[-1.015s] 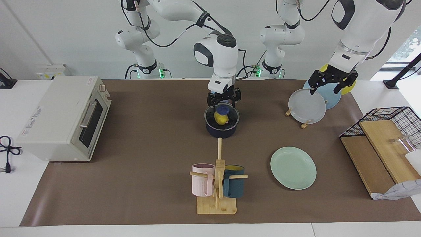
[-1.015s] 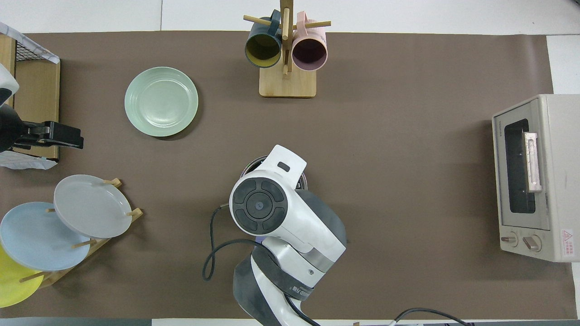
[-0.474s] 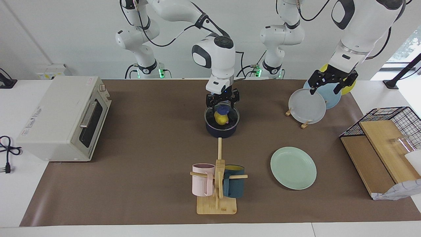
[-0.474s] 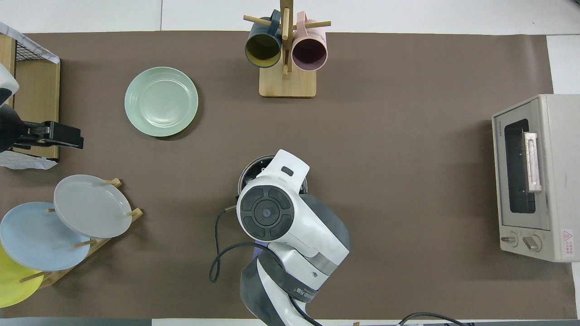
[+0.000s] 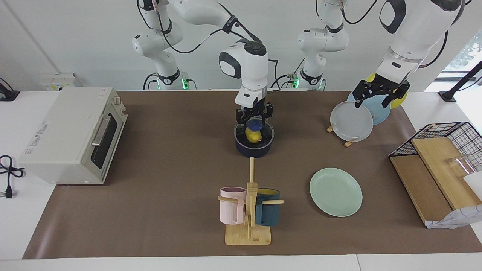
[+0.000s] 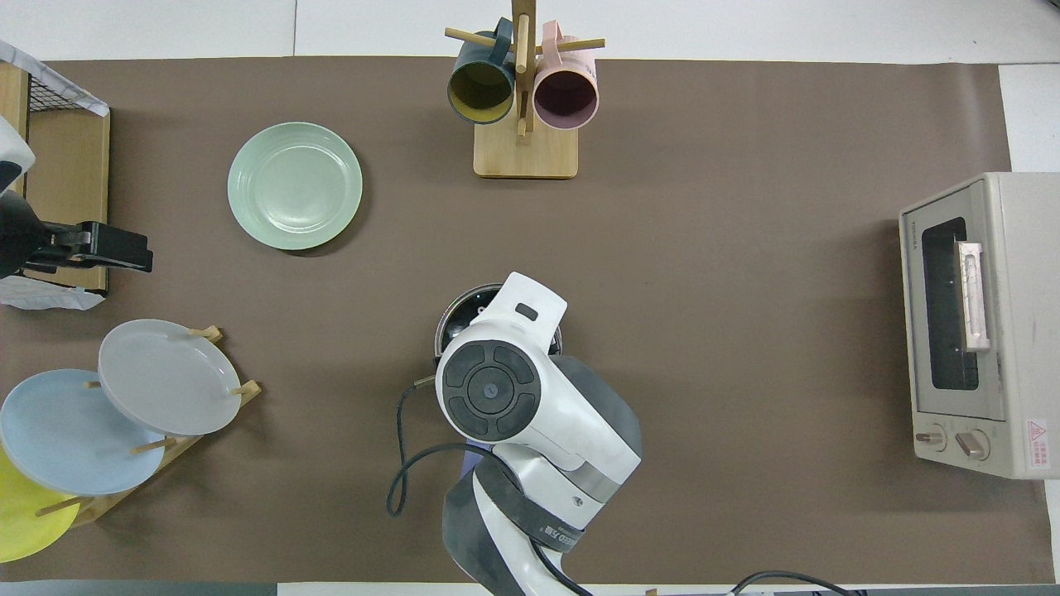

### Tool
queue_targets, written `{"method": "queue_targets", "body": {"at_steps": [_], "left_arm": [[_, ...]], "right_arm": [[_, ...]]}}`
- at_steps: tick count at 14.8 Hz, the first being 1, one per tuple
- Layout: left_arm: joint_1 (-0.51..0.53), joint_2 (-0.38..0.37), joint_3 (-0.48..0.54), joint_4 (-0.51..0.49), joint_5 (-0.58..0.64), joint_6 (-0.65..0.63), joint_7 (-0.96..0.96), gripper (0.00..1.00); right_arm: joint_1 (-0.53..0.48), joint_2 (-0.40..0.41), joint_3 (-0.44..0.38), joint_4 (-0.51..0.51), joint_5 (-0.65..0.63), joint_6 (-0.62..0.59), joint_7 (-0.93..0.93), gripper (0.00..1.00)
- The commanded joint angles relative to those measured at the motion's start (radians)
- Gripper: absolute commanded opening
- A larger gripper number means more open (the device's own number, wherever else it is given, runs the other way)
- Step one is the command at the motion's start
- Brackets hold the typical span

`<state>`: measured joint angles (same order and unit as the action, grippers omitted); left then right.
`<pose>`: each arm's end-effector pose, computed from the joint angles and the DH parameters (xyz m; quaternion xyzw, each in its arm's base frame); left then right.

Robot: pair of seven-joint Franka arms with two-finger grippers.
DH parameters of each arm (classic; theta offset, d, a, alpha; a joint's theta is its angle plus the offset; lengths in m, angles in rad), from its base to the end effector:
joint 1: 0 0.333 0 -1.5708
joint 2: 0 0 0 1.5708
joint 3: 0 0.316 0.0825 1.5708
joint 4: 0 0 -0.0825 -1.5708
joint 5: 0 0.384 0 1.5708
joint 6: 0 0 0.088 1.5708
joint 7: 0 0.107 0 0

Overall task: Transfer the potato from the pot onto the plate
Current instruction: 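Grasp the lid knob with the right gripper, then lift the lid off the saucepan and carry it toward the toaster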

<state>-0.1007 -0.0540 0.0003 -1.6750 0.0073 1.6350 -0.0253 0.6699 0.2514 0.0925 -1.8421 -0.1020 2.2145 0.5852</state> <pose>0.5398 -0.0536 0.6104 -0.9993 0.0377 -0.0072 0.0032 0.4622 0.4321 0.4034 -0.9911 -0.1141 -0.0673 0.0138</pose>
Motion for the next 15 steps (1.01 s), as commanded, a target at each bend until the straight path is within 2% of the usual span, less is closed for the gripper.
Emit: {"method": "queue_targets", "body": {"at_steps": [1, 2, 4, 9, 15], "left_arm": [[-0.008, -0.012, 0.01, 0.0, -0.009, -0.006, -0.01, 1.0], [-0.008, -0.012, 0.01, 0.0, -0.009, -0.006, -0.01, 1.0], [-0.008, -0.012, 0.01, 0.0, -0.009, -0.007, -0.01, 1.0], [-0.008, -0.012, 0.01, 0.0, -0.009, -0.007, -0.01, 1.0], [-0.008, -0.012, 0.01, 0.0, -0.009, -0.007, -0.01, 1.0]], "right_arm": [[-0.012, -0.027, 0.003, -0.037, -0.008, 0.024, -0.022, 0.52], [-0.012, -0.027, 0.003, -0.035, -0.008, 0.022, -0.022, 0.43], [-0.012, -0.027, 0.001, -0.028, -0.008, 0.01, -0.021, 0.36], [-0.03, -0.015, -0.002, 0.069, -0.027, -0.088, -0.048, 0.36], [-0.185, -0.018, 0.0, 0.106, -0.024, -0.139, -0.298, 0.36]]}}
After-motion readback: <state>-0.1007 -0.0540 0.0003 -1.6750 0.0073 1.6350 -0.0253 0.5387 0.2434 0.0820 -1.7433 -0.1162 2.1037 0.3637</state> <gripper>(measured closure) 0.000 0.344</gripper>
